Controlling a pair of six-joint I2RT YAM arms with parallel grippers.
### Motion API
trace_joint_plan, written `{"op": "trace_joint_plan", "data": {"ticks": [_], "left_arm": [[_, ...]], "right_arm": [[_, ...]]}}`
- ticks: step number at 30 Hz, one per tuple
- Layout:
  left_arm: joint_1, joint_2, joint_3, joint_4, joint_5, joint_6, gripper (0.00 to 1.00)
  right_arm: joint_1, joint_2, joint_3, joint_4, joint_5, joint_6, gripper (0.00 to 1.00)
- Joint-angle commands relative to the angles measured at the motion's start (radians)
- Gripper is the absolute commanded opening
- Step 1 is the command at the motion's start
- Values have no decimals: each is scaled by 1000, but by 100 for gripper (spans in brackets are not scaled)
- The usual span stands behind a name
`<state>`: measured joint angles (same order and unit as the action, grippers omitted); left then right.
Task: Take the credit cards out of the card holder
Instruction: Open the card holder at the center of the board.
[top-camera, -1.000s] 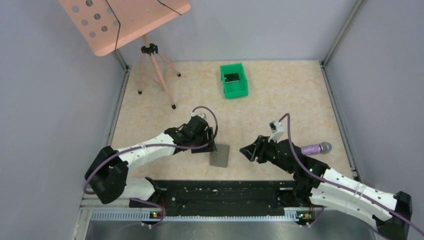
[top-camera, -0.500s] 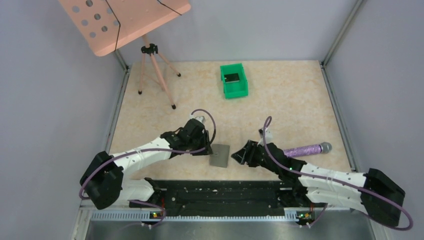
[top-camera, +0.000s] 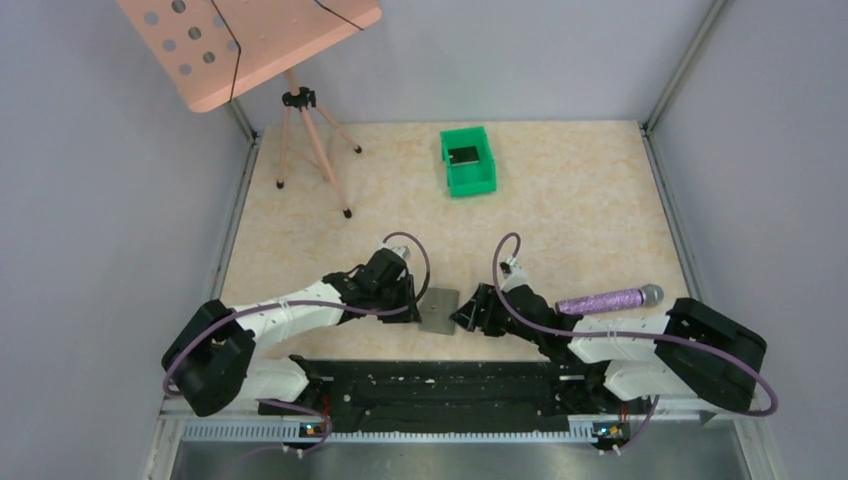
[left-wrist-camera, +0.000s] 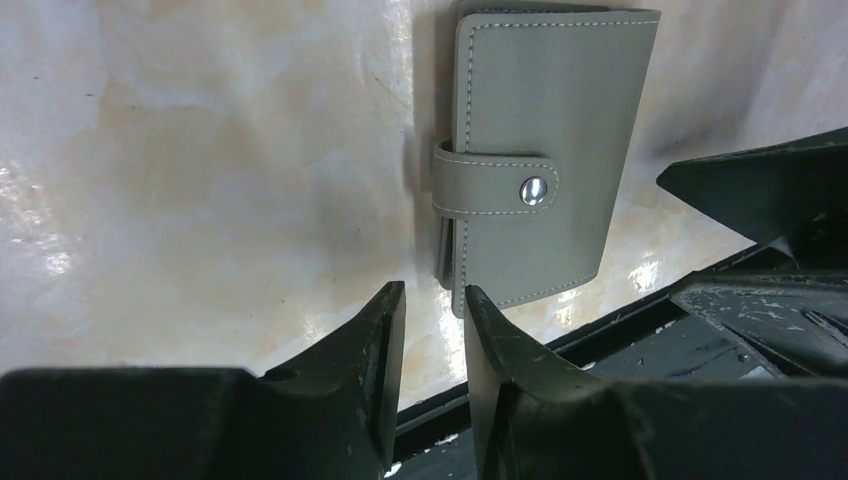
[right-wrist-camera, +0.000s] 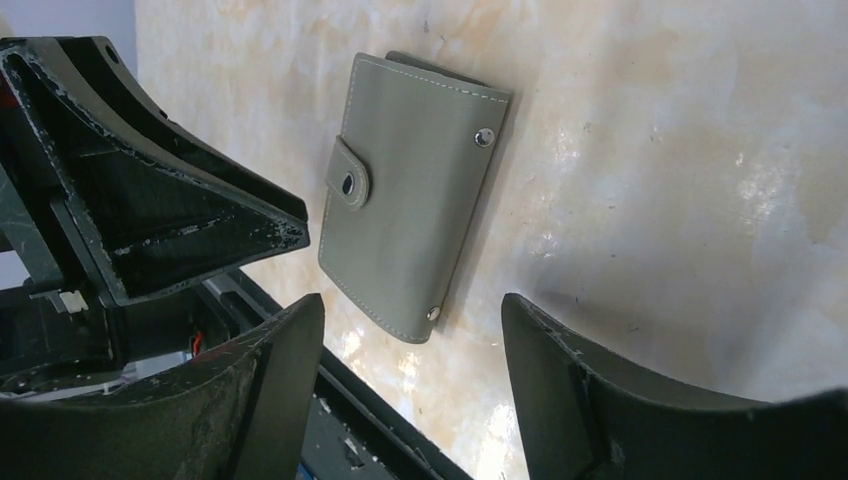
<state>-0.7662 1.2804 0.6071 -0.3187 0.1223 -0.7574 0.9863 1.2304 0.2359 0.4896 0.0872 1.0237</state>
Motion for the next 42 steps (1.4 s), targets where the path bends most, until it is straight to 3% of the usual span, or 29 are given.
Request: {"op": "trace_joint_plan", "data": {"ticks": [1, 5, 21, 27, 31, 38, 42], "left_arm": [[4, 27, -29, 115, 47, 5, 33], [4, 24, -61, 162, 51, 0, 32], [4, 65, -114, 241, 85, -53, 29], [4, 66, -142, 280, 105, -80, 28], [4, 79, -147, 303, 126, -83, 27], [4, 71, -145, 298, 126, -81, 26], [3, 78, -143, 309, 133, -83, 25]], "right_arm": [[6, 56, 30, 120, -15, 19, 69], [7, 97, 30, 158, -16, 31, 76], [4, 181, 43, 238, -31, 63, 76], [-19, 225, -4, 425, -83, 111, 74], [-38, 253, -35, 542, -132, 136, 70], [-40, 281, -44, 583, -152, 140, 50], [-43, 295, -43, 610, -165, 141, 43]]}}
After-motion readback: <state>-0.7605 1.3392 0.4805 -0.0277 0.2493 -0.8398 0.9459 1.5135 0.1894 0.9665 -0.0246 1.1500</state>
